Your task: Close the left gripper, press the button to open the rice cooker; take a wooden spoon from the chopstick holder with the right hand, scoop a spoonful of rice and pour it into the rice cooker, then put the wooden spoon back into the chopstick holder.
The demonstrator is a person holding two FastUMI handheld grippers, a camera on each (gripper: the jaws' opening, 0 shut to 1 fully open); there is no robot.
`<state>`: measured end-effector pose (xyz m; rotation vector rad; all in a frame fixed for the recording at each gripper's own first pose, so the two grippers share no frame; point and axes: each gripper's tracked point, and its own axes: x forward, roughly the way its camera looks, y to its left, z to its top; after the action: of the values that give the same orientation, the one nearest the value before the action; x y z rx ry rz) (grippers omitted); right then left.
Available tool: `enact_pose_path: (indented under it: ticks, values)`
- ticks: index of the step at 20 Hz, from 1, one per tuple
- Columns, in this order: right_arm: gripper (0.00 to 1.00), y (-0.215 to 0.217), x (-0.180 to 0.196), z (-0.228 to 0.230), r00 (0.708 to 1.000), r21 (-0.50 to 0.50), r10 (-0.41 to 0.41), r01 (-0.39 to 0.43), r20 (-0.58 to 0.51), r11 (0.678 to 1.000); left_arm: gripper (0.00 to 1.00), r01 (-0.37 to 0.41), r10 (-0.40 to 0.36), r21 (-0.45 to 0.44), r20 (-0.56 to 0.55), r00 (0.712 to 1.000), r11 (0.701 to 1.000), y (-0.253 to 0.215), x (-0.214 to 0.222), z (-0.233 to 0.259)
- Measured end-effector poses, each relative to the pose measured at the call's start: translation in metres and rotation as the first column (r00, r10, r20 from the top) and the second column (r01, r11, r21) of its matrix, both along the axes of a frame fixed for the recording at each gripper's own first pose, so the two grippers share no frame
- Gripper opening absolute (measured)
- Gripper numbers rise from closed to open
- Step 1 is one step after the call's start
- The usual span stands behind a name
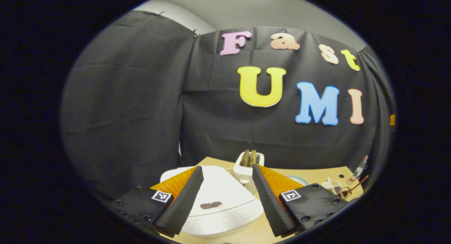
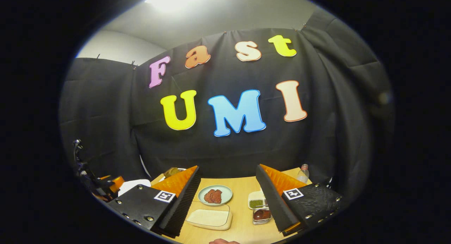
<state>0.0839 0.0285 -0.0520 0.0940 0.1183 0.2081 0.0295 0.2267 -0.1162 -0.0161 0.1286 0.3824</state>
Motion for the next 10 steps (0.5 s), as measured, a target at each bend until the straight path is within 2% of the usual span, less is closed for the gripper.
enact_pose_path:
  ticks: [4, 10]
  values:
    - [0.96, -0.026, -0.015, 0.014, 0.997, 0.01, -0.066, 0.065, 0.038, 0.998, 0.98, 0.121, -0.125, 0.047, 0.101, 0.987, 0.992, -0.076, -0.005, 0.074]
    - [0.95, -0.06, -0.03, 0.035, 0.996, 0.041, -0.07, 0.068, 0.059, 0.997, 0.96, 0.173, -0.18, 0.058, 0.167, 0.969, 0.983, -0.172, -0.026, 0.117]
